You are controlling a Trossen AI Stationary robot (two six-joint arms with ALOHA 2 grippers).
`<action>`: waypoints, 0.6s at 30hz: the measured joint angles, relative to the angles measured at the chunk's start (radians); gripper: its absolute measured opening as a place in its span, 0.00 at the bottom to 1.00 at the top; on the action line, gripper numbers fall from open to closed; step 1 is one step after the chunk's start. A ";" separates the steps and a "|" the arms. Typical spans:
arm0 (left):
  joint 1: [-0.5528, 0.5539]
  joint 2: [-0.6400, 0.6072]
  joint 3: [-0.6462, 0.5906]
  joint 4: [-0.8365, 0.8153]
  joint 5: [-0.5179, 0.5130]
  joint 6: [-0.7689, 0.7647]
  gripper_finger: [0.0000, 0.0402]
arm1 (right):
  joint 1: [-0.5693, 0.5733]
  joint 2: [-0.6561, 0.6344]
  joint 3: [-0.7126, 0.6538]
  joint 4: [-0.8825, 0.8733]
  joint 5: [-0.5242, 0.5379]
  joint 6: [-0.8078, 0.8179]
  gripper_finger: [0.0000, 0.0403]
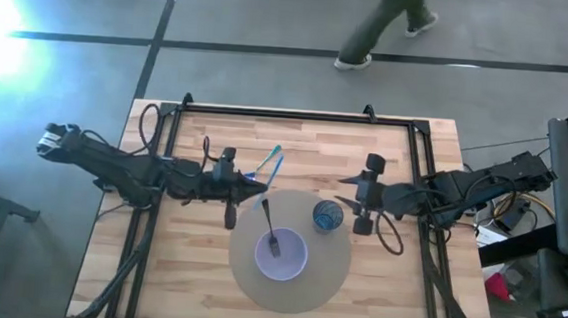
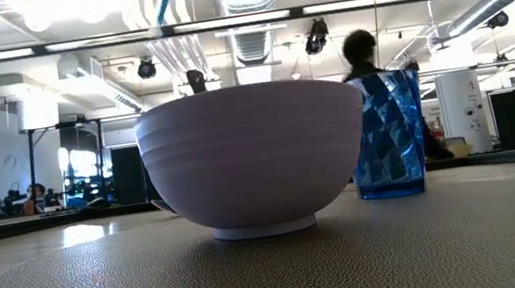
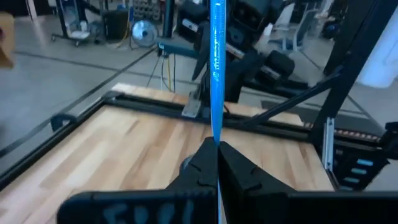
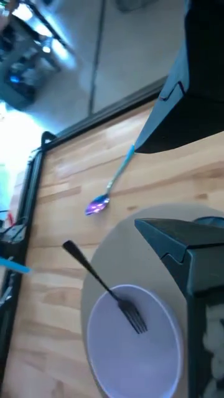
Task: Pick & Place Utensil
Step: Put the straw into the cup
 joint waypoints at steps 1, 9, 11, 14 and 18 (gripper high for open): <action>0.000 0.008 0.000 0.015 0.000 0.010 0.00 | 0.000 0.000 -0.004 0.026 0.000 -0.019 0.44; 0.000 0.118 -0.001 0.198 0.000 0.112 0.00 | 0.000 0.000 -0.029 0.242 -0.051 -0.129 0.44; 0.000 0.148 -0.001 0.234 0.000 0.136 0.00 | 0.000 0.000 -0.037 0.299 -0.063 -0.139 0.44; 0.000 0.194 -0.002 0.298 0.000 0.165 0.00 | 0.000 0.000 -0.047 0.370 -0.072 -0.158 0.44; 0.002 0.239 -0.002 0.354 0.000 0.189 0.00 | 0.000 0.000 -0.059 0.431 -0.083 -0.189 0.44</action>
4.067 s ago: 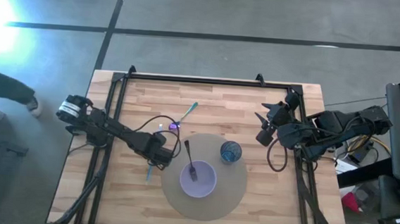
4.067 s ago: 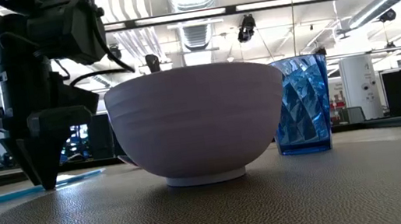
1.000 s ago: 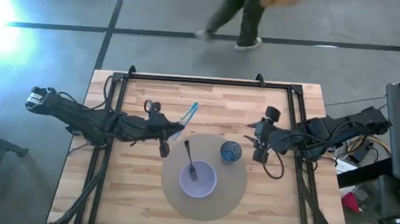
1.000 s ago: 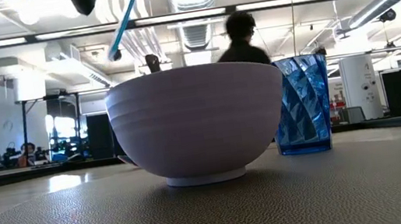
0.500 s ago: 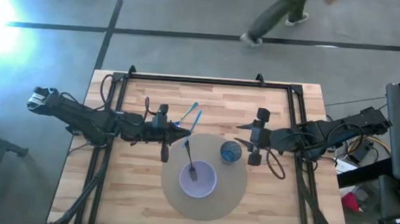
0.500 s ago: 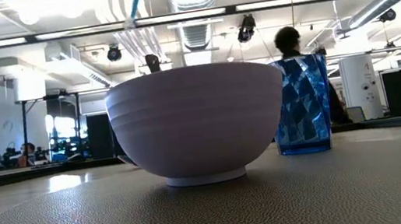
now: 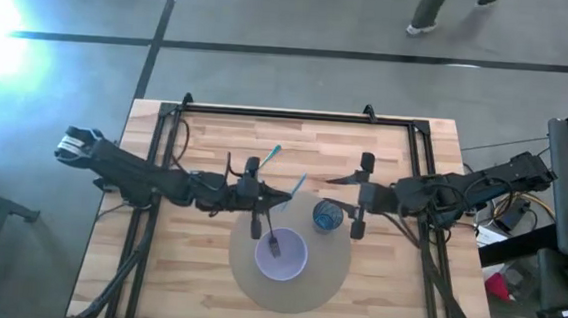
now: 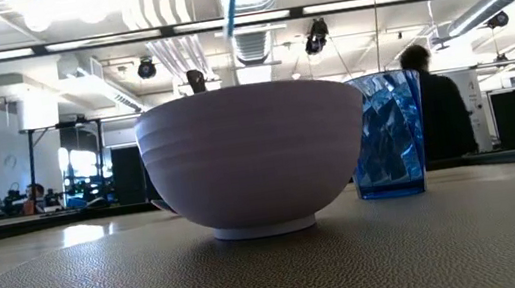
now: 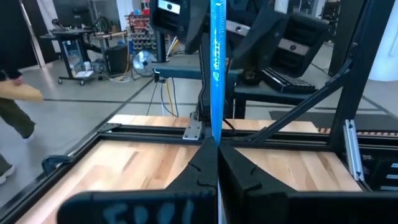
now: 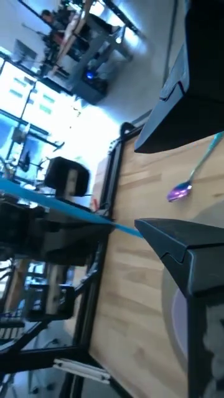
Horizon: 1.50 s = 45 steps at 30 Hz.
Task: Pick & Place Utensil
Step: Put the straw into the cup
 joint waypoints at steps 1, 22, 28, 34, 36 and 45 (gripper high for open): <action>0.000 0.009 0.000 0.011 0.000 0.002 0.00 | 0.000 0.000 -0.002 0.011 -0.015 -0.006 0.44; 0.023 0.080 0.000 0.081 0.044 0.041 0.00 | -0.019 0.084 -0.012 0.355 -0.097 -0.126 0.44; 0.024 0.080 0.000 0.080 0.045 0.045 0.00 | -0.032 0.127 -0.012 0.423 -0.097 -0.128 0.44; 0.024 0.080 0.000 0.078 0.045 0.047 0.00 | -0.035 0.133 -0.012 0.464 -0.097 -0.125 0.44; 0.024 0.080 0.000 0.078 0.045 0.048 0.00 | -0.035 0.132 -0.012 0.463 -0.097 -0.111 0.43; 0.026 0.079 0.000 0.077 0.045 0.051 0.00 | -0.036 0.134 -0.012 0.463 -0.097 -0.078 0.23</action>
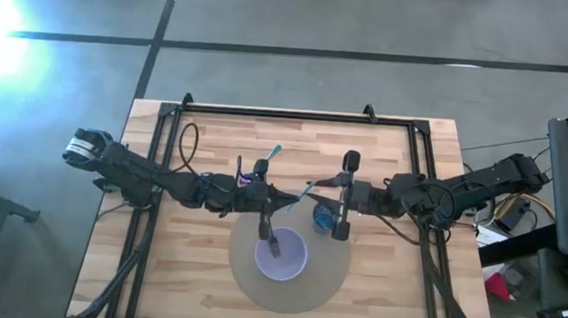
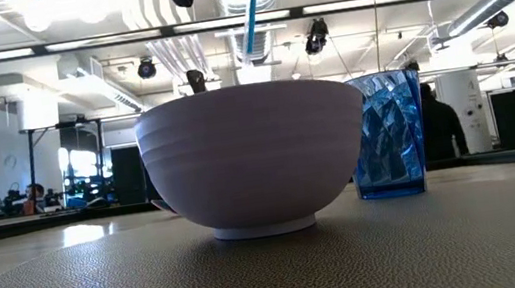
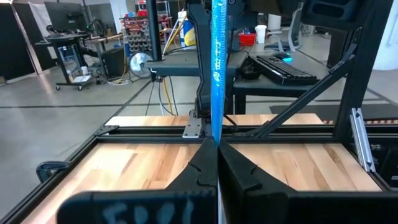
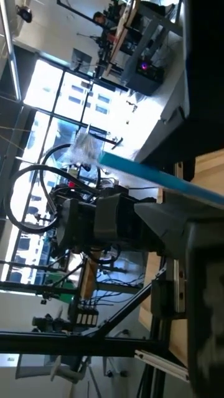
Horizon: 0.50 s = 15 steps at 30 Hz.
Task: Pick & Place Utensil
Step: Put the straw into the cup
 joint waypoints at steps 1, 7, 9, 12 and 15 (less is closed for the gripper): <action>0.000 0.000 0.000 0.000 0.000 0.000 0.00 | 0.000 0.000 0.000 0.000 0.000 0.007 0.20; 0.000 0.000 0.000 -0.003 0.000 0.016 0.00 | -0.012 0.000 0.000 -0.004 0.000 0.028 0.04; 0.000 0.000 0.000 -0.006 0.000 0.017 0.00 | -0.015 0.000 0.000 -0.006 0.001 0.029 0.03; 0.000 0.000 0.000 -0.006 0.000 0.017 0.00 | -0.017 0.000 0.000 -0.007 0.001 0.030 0.02; 0.000 0.000 0.000 -0.006 0.000 0.017 0.00 | -0.017 0.000 0.000 -0.007 0.002 0.032 0.02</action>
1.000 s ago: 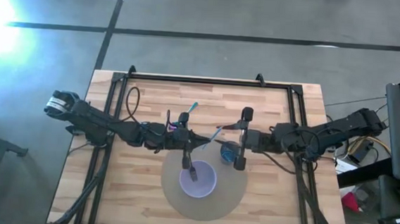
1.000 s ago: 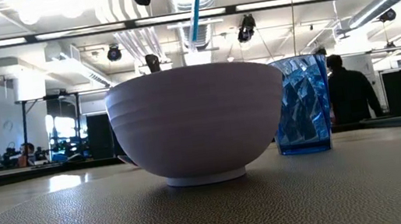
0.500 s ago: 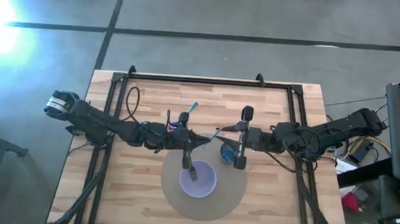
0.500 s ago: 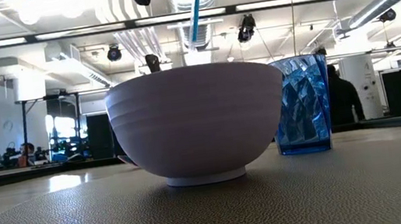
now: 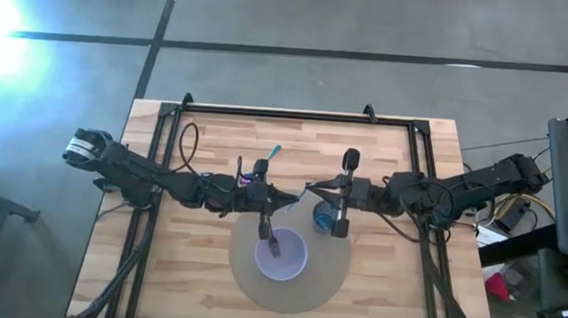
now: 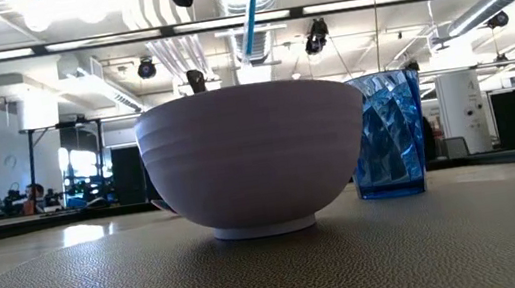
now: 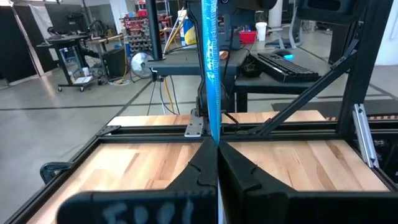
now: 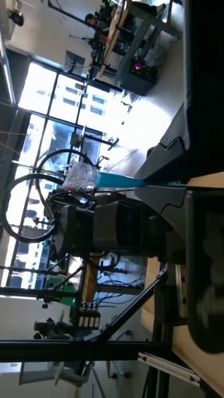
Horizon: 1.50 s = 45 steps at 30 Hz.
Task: Pick & Place Utensil
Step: Put the straw into the cup
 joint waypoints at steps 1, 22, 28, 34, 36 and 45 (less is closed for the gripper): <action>0.000 0.000 0.000 0.000 0.000 0.000 0.00 | 0.000 -0.001 0.000 -0.001 0.000 0.000 0.02; 0.000 -0.001 0.000 -0.016 0.000 0.005 0.28 | 0.000 -0.023 0.000 -0.034 0.010 -0.004 0.02; 0.000 -0.032 0.000 -0.029 0.000 0.005 0.42 | 0.000 -0.063 0.000 -0.053 0.010 -0.016 0.02; 0.000 -0.098 0.003 -0.127 -0.004 0.005 0.44 | 0.000 -0.161 0.000 -0.155 0.010 -0.005 0.02; 0.000 -0.122 0.003 -0.155 -0.005 0.004 0.44 | 0.000 -0.199 0.000 -0.201 0.010 0.000 0.02; 0.000 -0.239 0.004 -0.323 -0.106 -0.032 0.43 | -0.004 -0.378 0.000 -0.381 0.010 0.136 0.02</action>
